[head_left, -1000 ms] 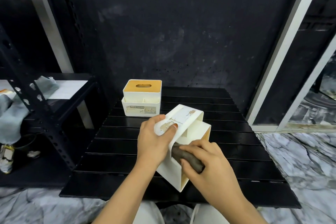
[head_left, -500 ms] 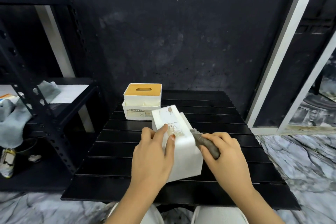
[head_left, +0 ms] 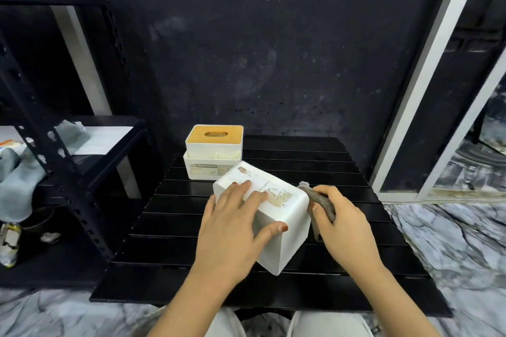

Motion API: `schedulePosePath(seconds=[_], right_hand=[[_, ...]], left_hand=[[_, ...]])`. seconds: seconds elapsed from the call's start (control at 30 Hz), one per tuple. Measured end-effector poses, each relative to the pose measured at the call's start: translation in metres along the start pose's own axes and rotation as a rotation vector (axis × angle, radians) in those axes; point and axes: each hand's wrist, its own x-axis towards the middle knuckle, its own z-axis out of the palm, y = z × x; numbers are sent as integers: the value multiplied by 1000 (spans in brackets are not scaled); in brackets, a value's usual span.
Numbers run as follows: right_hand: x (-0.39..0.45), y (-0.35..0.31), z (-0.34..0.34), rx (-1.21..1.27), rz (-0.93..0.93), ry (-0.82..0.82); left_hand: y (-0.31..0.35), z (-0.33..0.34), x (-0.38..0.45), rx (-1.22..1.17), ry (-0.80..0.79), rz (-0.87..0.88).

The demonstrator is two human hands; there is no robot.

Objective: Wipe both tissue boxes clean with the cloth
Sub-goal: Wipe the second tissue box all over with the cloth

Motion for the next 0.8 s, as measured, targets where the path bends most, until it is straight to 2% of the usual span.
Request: schedulePosePath(seconds=[0.13,0.23,0.3,0.4,0.47,0.53,0.7,0.8], right_hand=[[-2,-5,-3,-37,8,-11],[1,-7,-6,-55,34,1],[4,-9,-11,-62,54,8],[9,-12,-18,-88,84,-49],[10,-16,-22,-107,104,-109],[11,-22,-24,-119,103,-146],[12,-31,-22,-213,88,-209],[15,-29,-25,-86,106,-260]], left_hand=[[15,2,4,140,120,-23],[13,0,7,112,195,49],[1,-7,14,-80,192,61],[-25,-16,26,-437,189,-130],[-38,-21,33,-453,130,-261],[-43,-22,36,-519,-2,-338],[-44,-22,39,-693,-153,-370],[-48,-29,43,-763,-261,-425]])
